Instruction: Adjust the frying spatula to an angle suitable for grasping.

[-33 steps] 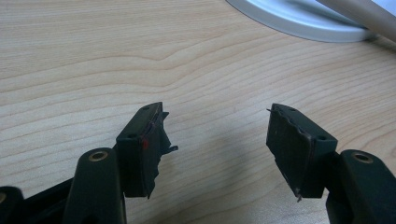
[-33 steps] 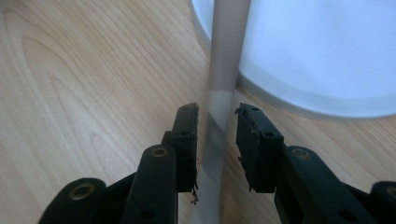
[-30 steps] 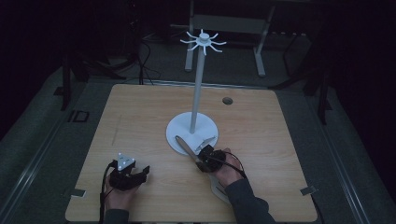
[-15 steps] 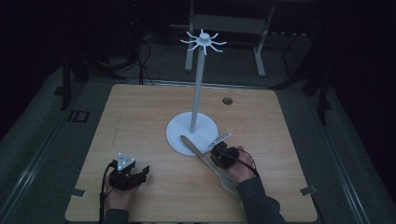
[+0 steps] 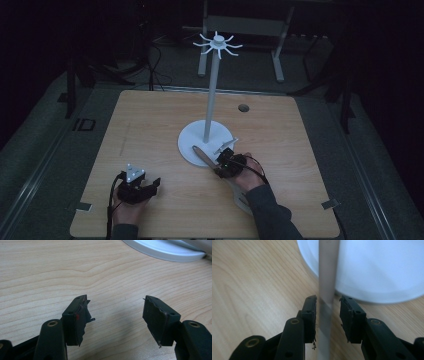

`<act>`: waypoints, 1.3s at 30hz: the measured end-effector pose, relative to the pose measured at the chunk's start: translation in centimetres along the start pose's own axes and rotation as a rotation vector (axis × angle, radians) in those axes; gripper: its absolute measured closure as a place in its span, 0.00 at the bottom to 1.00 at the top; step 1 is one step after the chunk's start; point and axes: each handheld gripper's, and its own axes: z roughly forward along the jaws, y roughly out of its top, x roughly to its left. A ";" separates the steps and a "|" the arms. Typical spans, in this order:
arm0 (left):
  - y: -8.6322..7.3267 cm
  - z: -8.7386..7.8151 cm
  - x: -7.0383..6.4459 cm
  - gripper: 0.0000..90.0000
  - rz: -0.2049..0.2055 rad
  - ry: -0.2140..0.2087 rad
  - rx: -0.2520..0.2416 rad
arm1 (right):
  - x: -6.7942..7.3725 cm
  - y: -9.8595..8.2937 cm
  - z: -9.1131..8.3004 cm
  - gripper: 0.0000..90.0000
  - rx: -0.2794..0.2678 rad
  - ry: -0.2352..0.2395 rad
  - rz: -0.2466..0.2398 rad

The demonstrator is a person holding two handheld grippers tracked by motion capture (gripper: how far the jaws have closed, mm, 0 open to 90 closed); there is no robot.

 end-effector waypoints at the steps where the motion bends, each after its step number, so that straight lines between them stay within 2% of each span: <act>1: 0.0 0.0 0.0 0.41 0.001 0.000 0.000 | 0.1 0.3 0.5 0.73 0.019 -0.003 -0.003; 4: 0.0 0.0 0.0 0.41 -0.001 0.000 0.001 | 0.4 0.8 1.5 0.75 0.073 -0.020 -0.009; 6: 0.0 0.0 0.0 0.41 -0.001 0.000 0.000 | 0.5 0.9 1.8 0.76 0.088 -0.030 -0.008; 7: 0.0 0.0 0.0 0.41 -0.001 0.000 0.000 | 0.2 0.9 2.2 0.80 0.091 -0.025 0.003; 8: 0.0 0.0 0.0 0.41 -0.001 0.000 0.001 | 0.1 0.9 2.2 0.82 0.091 -0.017 0.007; 10: 0.0 0.0 0.0 0.41 -0.001 0.000 0.001 | 0.0 0.9 2.0 0.83 0.100 -0.032 0.011; 18: 0.0 0.0 0.0 0.41 0.003 0.001 0.002 | -1.8 0.3 1.1 0.83 0.116 -0.025 0.095; 24: 0.0 0.0 0.0 0.41 0.000 0.002 0.004 | -1.8 0.4 1.7 0.82 0.128 -0.020 0.089; 27: 0.0 0.1 0.0 0.41 0.006 0.001 0.006 | -2.0 0.5 1.8 0.78 0.111 -0.019 0.099; 31: 0.0 0.1 0.0 0.41 0.003 0.000 0.006 | -2.2 0.7 1.9 0.80 0.111 -0.018 0.113; 39: 0.0 0.1 -0.1 0.41 0.003 -0.003 0.009 | -1.6 0.9 2.0 0.82 0.124 -0.053 0.094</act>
